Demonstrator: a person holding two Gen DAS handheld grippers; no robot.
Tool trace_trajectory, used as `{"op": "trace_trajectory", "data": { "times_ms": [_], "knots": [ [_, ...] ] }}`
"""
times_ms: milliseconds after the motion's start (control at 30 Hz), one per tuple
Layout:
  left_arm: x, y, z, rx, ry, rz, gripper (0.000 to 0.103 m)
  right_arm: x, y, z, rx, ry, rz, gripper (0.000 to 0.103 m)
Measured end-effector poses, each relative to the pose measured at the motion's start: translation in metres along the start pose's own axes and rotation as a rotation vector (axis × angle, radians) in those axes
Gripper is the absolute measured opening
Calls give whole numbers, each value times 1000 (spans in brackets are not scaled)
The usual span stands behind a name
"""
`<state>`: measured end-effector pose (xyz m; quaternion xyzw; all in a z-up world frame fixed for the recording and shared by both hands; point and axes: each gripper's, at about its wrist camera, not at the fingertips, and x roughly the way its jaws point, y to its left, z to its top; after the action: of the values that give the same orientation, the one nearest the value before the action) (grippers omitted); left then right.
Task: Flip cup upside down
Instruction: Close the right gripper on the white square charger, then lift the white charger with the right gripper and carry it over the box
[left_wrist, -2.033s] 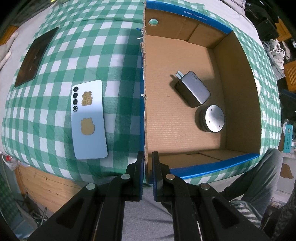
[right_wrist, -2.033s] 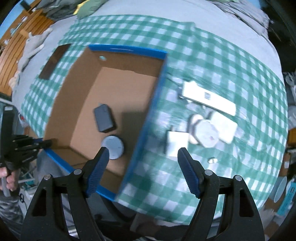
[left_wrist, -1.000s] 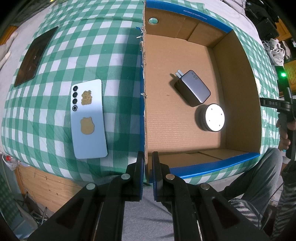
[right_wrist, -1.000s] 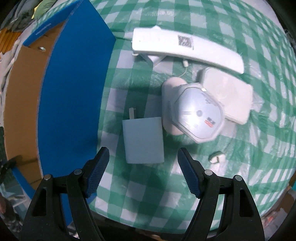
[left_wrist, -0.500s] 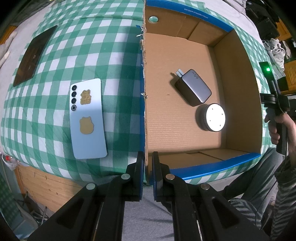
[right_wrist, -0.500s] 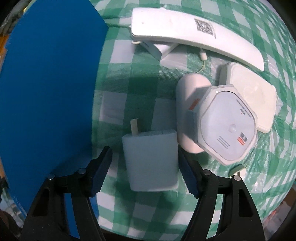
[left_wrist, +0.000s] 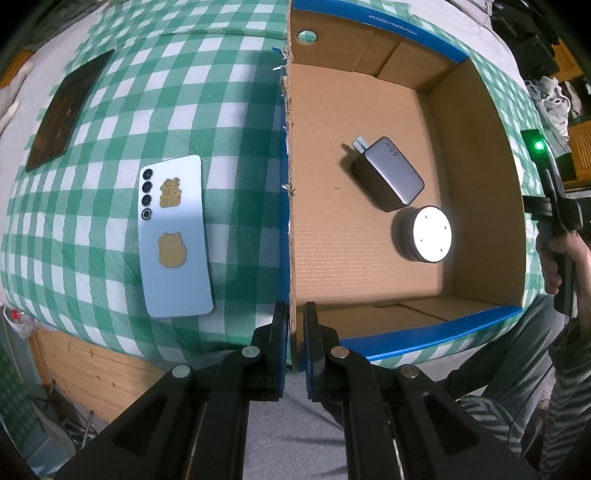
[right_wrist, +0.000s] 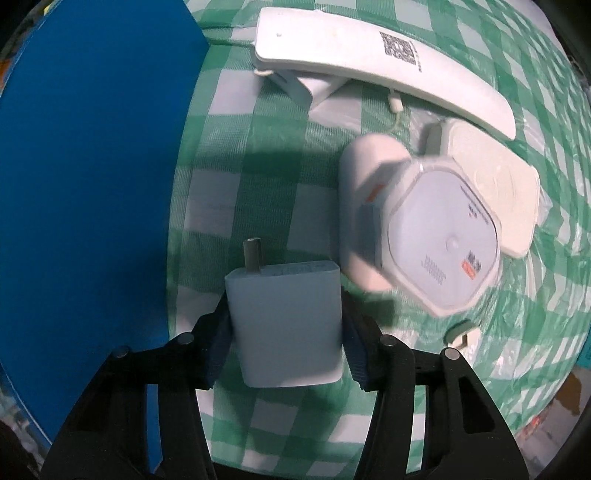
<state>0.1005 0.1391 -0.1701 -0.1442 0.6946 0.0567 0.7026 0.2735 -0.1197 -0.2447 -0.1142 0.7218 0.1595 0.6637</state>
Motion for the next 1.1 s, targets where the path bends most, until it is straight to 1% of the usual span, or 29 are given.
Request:
{"op": "trace_trajectory", "data": {
  "times_ms": [367,433,500,533,667,867,900,967,1100],
  "knots": [
    [1,-1,1,2,1,2,6,-17,-11,-40,-17,-3,67,53],
    [1,-1,1,1,0,1,6,-23,-26,-47,-23,-8,69,53],
    [0,0,2,0,0,1,6,-31,-27,-53,-29,-16,72,53],
    [0,0,2,1,0,2,6,-39,-30,-48,-32,-19,70,53],
    [-1,-1,2,4,-3,5,6,-64,-32,-54,-39,-44,71,53],
    [-3,-1,2,6,-5,4,6,-103,-21,-60,-79,-91,85,53],
    [-3,-1,2,4,-5,4,6,-111,-15,-66,-85,-98,86,53],
    [-4,-2,2,5,-6,6,6,-130,-13,-58,-104,-118,96,53],
    [-5,-2,3,6,-7,10,6,-160,9,-53,-143,-151,119,53]
  ]
}}
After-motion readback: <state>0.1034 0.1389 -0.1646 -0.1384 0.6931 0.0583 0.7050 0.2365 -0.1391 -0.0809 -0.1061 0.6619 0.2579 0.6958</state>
